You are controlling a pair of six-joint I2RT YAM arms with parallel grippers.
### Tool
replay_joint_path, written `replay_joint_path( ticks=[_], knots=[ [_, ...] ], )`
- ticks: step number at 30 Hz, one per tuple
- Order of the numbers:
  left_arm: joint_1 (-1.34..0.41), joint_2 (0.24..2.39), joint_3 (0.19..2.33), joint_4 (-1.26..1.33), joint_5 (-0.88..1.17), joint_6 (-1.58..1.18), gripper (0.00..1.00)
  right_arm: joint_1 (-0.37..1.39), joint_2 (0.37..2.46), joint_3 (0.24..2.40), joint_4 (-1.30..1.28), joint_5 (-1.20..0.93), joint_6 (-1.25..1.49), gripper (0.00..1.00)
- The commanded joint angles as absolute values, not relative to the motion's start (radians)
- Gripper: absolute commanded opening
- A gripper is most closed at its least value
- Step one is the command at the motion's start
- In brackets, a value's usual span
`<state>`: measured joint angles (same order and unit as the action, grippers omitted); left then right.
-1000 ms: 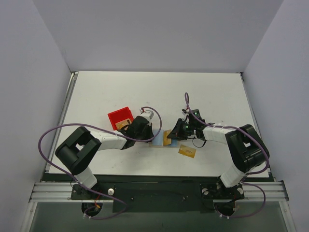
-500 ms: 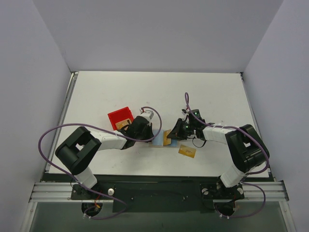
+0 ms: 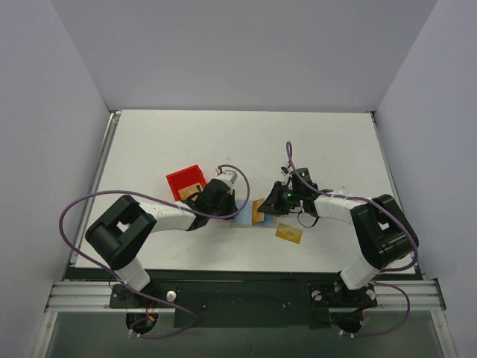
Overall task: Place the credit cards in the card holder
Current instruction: Insert the credit card into the card holder.
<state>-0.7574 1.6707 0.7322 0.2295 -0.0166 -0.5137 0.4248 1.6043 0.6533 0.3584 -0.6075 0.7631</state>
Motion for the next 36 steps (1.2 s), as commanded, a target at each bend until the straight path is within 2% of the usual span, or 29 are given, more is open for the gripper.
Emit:
replay_joint_path(
  ticks=[1,36],
  knots=[
    [-0.753,1.701,0.727,0.190,-0.005,-0.509,0.00,0.420,1.575,0.666,0.351,-0.606,0.750,0.00],
    [-0.753,1.703,0.721,0.193,-0.005,-0.511,0.00,0.422,1.661,0.676,0.417,-0.627,0.762,0.00]
  ],
)
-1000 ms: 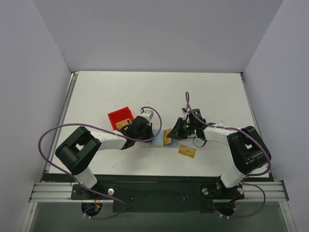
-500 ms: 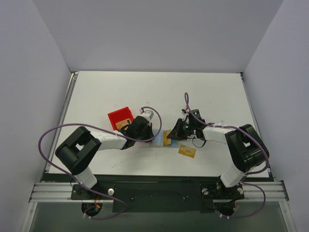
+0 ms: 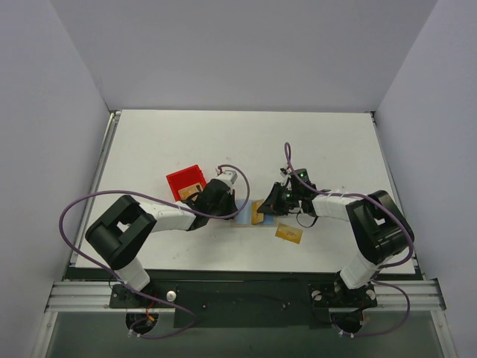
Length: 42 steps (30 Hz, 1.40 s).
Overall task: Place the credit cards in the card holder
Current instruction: Insert the credit card into the card holder.
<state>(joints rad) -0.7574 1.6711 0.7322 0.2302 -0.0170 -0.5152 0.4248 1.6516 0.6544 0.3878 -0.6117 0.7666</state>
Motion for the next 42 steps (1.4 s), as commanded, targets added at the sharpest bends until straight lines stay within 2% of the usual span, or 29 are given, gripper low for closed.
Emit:
replay_joint_path(
  ticks=[1,11,25,42],
  knots=[
    [-0.753,1.703,0.722,0.193,-0.006,-0.511,0.00,0.422,1.663,0.678,0.417,-0.629,0.761,0.00],
    [-0.753,1.683,0.727,0.169,-0.018,-0.517,0.00,0.423,1.697,0.678,0.431,-0.640,0.741,0.00],
    [-0.723,1.516,0.698,0.086,-0.084,-0.535,0.01,0.423,1.720,0.680,0.428,-0.634,0.733,0.00],
    [-0.712,1.608,0.693,0.147,-0.023,-0.538,0.02,0.425,1.729,0.680,0.439,-0.655,0.733,0.00]
  ],
)
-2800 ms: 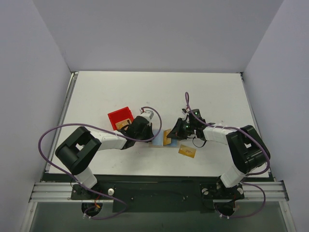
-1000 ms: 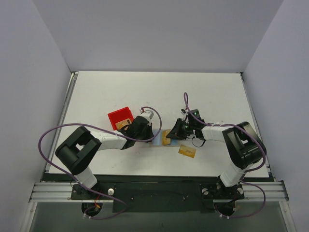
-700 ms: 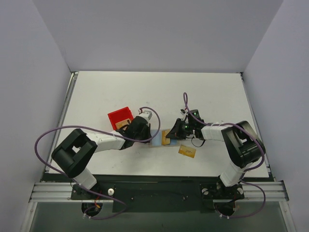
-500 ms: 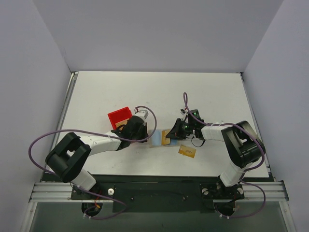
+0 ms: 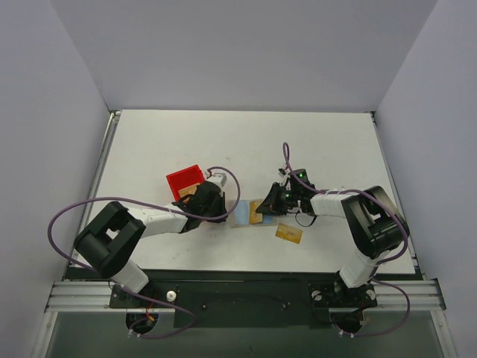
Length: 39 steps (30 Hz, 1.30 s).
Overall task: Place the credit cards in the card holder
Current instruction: Insert the credit card into the card holder.
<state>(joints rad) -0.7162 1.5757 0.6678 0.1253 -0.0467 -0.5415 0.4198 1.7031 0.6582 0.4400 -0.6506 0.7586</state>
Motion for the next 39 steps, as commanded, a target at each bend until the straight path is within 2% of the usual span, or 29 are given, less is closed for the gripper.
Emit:
replay_joint_path(
  ticks=[1,18,39],
  knots=[
    [-0.713,1.615,0.696,0.147,-0.020,-0.535,0.02,0.426,1.730,0.681,0.439,-0.658,0.732,0.00],
    [-0.713,1.674,0.721,0.155,0.000,-0.529,0.02,0.468,1.761,0.710,0.451,-0.704,0.715,0.00],
    [-0.713,1.671,0.706,0.173,0.029,-0.538,0.01,0.506,1.793,0.652,0.591,-0.580,0.851,0.00]
  ],
)
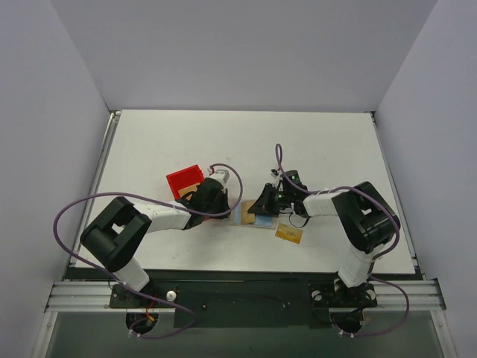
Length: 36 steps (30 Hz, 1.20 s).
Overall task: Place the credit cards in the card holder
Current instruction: Insert the credit card into the card holder.
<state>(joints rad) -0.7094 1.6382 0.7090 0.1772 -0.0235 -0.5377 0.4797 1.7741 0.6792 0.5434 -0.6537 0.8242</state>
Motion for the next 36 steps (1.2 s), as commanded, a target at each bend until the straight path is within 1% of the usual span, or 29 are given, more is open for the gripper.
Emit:
replay_joint_path(
  ticks=[1,5,13,14,16,19,22,24,26,36],
  knots=[
    [-0.715,1.671,0.703,0.175,0.031,-0.538,0.01,0.512,1.795,0.652,0.598,-0.569,0.860,0.00],
    [-0.718,1.664,0.693,0.179,0.037,-0.545,0.01,0.537,1.795,0.638,0.621,-0.532,0.885,0.00],
    [-0.721,1.646,0.673,0.193,0.043,-0.558,0.01,0.566,1.781,0.650,0.583,-0.486,0.884,0.01],
    [-0.721,1.646,0.673,0.193,0.043,-0.558,0.01,0.569,1.779,0.655,0.566,-0.486,0.877,0.02],
    [-0.719,1.641,0.667,0.193,0.043,-0.558,0.01,0.569,1.766,0.669,0.530,-0.486,0.861,0.12],
    [-0.719,1.634,0.661,0.196,0.041,-0.561,0.01,0.572,1.727,0.699,0.459,-0.463,0.828,0.20],
    [-0.721,1.628,0.657,0.195,0.041,-0.563,0.01,0.574,1.688,0.736,0.336,-0.430,0.789,0.27],
    [-0.719,1.620,0.655,0.196,0.043,-0.565,0.01,0.575,1.674,0.752,0.287,-0.413,0.770,0.38],
    [-0.721,1.612,0.650,0.196,0.041,-0.565,0.01,0.575,1.666,0.768,0.243,-0.394,0.753,0.41],
    [-0.723,1.606,0.643,0.198,0.040,-0.569,0.01,0.595,1.623,0.837,0.060,-0.284,0.678,0.43]
  ],
)
